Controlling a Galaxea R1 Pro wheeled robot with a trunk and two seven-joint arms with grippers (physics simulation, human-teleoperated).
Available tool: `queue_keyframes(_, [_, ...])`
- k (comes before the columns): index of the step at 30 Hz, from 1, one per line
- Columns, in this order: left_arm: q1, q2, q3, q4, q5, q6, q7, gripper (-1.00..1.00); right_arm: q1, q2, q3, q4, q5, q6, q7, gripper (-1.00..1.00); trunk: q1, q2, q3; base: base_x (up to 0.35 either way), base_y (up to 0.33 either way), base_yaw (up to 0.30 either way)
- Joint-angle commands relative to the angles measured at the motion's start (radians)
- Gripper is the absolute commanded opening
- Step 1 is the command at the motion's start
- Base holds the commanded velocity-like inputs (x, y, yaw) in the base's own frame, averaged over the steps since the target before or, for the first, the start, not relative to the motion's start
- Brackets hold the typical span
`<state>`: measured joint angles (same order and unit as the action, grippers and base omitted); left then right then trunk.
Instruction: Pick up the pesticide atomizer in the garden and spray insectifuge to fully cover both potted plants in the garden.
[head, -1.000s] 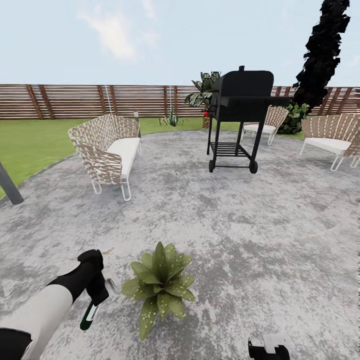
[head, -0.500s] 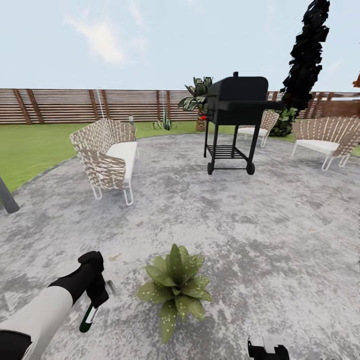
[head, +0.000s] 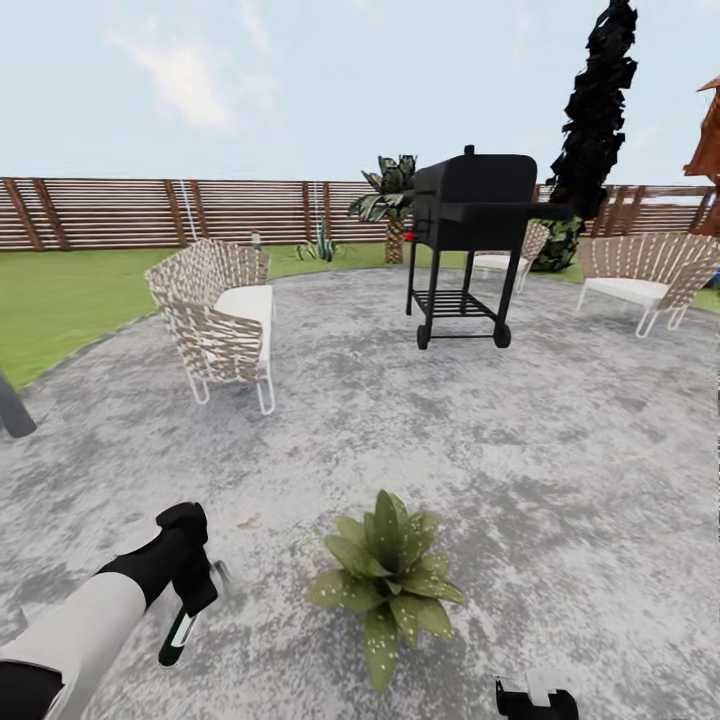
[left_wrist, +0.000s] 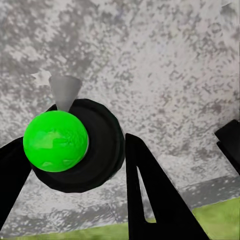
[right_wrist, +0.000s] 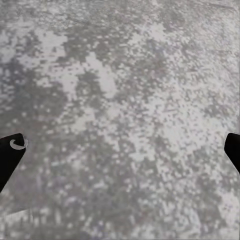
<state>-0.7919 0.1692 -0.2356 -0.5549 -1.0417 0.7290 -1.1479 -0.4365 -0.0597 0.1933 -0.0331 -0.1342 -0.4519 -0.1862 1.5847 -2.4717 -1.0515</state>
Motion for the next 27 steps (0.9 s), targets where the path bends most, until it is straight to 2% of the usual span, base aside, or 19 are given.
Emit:
queue_keyframes(1, [0.000, 0.000, -0.005, -0.002, -0.001, 0.007, -0.006, -1.00, -0.001, 0.000, 0.009, 0.001, -0.010, -0.004, -0.002, 1.00, 0.000, 0.000, 0.000, 0.119, 0.327, -0.221])
queue_keyframes(9, [0.003, -0.008, 0.001, -0.001, 0.002, 0.005, -0.004, -1.00, -0.001, -0.003, 0.008, 0.001, -0.010, -0.004, -0.002, 1.00, 0.000, 0.000, 0.005, 0.221, 0.153, -0.267])
queue_keyframes(15, [0.002, -0.036, -0.005, 0.000, 0.003, 0.006, -0.007, -1.00, -0.001, -0.003, 0.008, 0.001, -0.010, -0.004, -0.002, 1.00, 0.000, 0.000, 0.008, 0.026, 0.006, -0.275])
queue_keyframes(17, [-0.004, -0.047, -0.041, -0.001, 0.002, 0.007, -0.037, -1.00, -0.001, -0.004, 0.008, 0.001, -0.010, -0.004, -0.002, 1.00, 0.000, 0.000, 0.010, 0.002, 0.000, -0.275])
queue_keyframes(18, [-0.010, -0.050, -0.084, -0.003, 0.001, 0.007, -0.091, -1.00, -0.001, -0.005, 0.008, 0.001, -0.010, -0.004, -0.002, 1.00, 0.000, 0.000, 0.010, 0.000, 0.000, -0.277])
queue_keyframes(20, [-0.014, -0.051, -0.118, -0.027, -0.001, 0.008, -0.138, -1.00, -0.001, -0.005, 0.007, 0.001, -0.010, -0.004, -0.002, 1.00, 0.000, 0.000, 0.011, 0.000, 0.000, -0.279])
queue_keyframes(26, [-0.015, -0.065, -0.127, -0.056, -0.001, 0.007, -0.148, -1.00, -0.001, -0.005, 0.008, 0.001, -0.010, -0.004, -0.002, 1.00, 0.000, 0.000, 0.013, 0.000, 0.000, -0.289])
queue_keyframes(27, [-0.013, -0.066, -0.141, -0.056, 0.000, 0.007, -0.148, -1.00, -0.001, -0.005, 0.008, 0.001, -0.010, -0.004, -0.002, 1.00, 0.000, 0.000, 0.013, 0.000, 0.000, -0.294])
